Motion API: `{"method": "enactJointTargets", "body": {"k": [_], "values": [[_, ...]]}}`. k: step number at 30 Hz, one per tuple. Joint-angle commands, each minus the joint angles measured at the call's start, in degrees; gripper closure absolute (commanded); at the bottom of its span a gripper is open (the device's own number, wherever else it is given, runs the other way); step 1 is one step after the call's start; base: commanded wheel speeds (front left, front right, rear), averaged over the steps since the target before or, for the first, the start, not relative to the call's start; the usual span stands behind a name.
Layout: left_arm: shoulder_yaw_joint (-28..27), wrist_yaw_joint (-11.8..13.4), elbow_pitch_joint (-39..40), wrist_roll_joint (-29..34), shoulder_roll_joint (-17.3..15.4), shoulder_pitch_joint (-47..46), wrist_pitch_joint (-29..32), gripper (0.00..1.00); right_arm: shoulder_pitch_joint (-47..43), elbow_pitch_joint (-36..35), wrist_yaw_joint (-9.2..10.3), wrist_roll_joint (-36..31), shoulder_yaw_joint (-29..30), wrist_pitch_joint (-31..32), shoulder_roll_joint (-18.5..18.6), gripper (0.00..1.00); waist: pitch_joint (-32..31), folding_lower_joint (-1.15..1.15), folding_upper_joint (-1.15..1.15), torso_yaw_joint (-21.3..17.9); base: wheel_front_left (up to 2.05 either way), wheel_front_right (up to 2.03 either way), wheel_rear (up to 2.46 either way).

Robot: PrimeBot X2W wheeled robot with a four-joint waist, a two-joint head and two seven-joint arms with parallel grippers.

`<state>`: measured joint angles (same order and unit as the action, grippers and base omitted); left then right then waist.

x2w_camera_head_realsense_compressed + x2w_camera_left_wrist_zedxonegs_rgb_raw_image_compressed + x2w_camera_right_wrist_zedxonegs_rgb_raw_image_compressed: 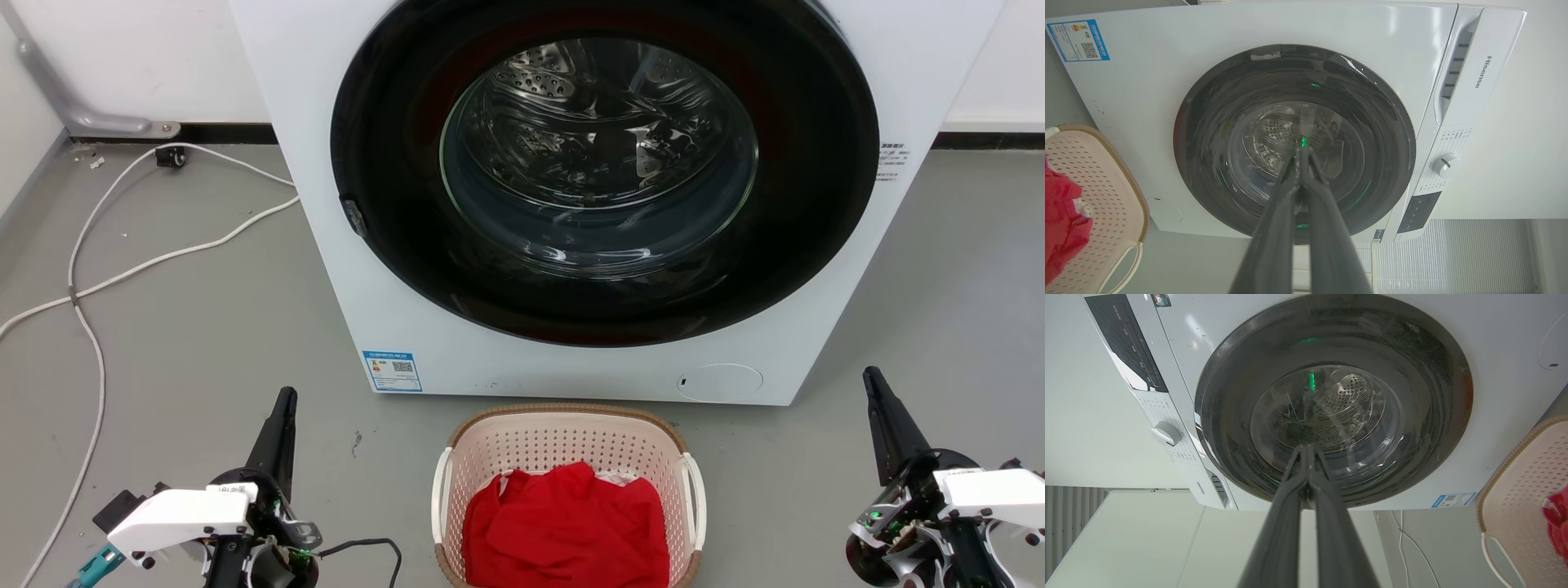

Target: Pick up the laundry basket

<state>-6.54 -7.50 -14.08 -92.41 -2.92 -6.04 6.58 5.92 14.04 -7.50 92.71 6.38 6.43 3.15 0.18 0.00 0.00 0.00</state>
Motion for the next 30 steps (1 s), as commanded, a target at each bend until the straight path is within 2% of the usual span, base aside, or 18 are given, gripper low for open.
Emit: {"method": "enactJointTargets", "body": {"k": [1, 30], "values": [[-0.19, -0.15, -0.04, 0.09, 0.05, -0.47, 0.19, 1.0, 0.66, 0.05, 0.02, -0.39, 0.08, 0.19, -0.25, 1.0, 0.0, 0.0, 0.0, 0.0, 0.0, 0.0, 0.0], [-0.2, -0.15, -0.04, 0.1, 0.06, -0.47, 0.19, 1.0, 0.67, 0.04, 0.02, -0.47, 0.14, 0.21, -0.29, 1.0, 0.0, 0.0, 0.0, 0.0, 0.0, 0.0, 0.0]]}}
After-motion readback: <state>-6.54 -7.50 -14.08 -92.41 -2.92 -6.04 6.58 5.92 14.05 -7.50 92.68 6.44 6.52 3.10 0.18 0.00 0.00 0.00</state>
